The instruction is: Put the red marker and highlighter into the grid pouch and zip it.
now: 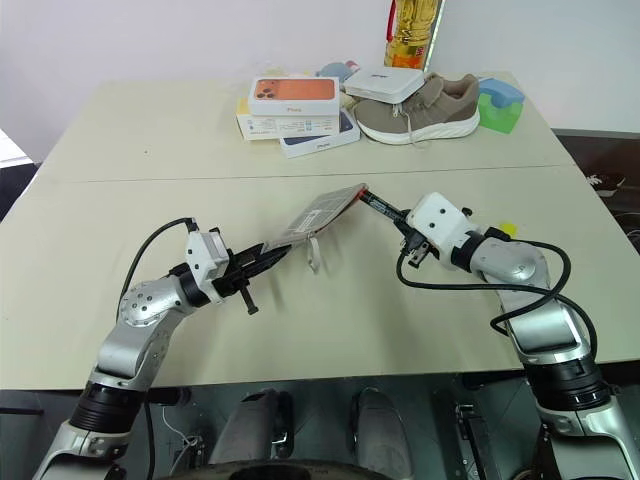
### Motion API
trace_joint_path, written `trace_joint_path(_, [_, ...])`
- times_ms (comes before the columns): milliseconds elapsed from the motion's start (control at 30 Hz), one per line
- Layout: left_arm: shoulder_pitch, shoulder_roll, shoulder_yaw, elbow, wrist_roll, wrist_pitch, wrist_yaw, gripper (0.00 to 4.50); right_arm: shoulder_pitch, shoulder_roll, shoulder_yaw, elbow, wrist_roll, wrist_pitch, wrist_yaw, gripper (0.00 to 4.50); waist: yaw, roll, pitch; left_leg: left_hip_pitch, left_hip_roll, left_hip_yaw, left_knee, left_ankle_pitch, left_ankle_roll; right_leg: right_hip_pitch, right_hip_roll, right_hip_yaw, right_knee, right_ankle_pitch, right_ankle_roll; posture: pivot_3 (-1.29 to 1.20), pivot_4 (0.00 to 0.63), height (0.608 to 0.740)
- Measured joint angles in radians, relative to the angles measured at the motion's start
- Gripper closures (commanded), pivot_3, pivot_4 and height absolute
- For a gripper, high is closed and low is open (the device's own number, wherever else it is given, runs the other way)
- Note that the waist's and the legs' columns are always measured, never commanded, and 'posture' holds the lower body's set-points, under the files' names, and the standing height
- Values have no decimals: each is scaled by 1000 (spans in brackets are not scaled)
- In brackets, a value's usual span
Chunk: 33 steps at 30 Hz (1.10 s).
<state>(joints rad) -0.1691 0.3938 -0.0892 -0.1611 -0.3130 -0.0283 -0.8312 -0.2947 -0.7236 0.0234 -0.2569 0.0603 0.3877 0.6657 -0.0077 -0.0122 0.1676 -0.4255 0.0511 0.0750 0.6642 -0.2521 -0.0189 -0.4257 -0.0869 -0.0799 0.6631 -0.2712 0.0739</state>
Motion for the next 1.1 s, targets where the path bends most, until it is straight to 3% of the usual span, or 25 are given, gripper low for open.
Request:
trace_joint_path(800, [3, 22, -6, -21, -4, 23, -5, 4500, 0, -44, 41, -93, -19, -23, 101, 4125, 0, 0, 0, 0, 0, 0, 0, 0, 0, 0, 0, 0, 0, 0, 0, 0, 150, 724])
trace_joint_path(1100, [62, 52, 98, 60, -105, 66, -42, 4500, 8, -48, 41, -104, -19, -23, 118, 4125, -3, 0, 0, 1, 0, 0, 0, 0, 0, 0, 0, 0, 0, 0, 0, 0, 150, 724])
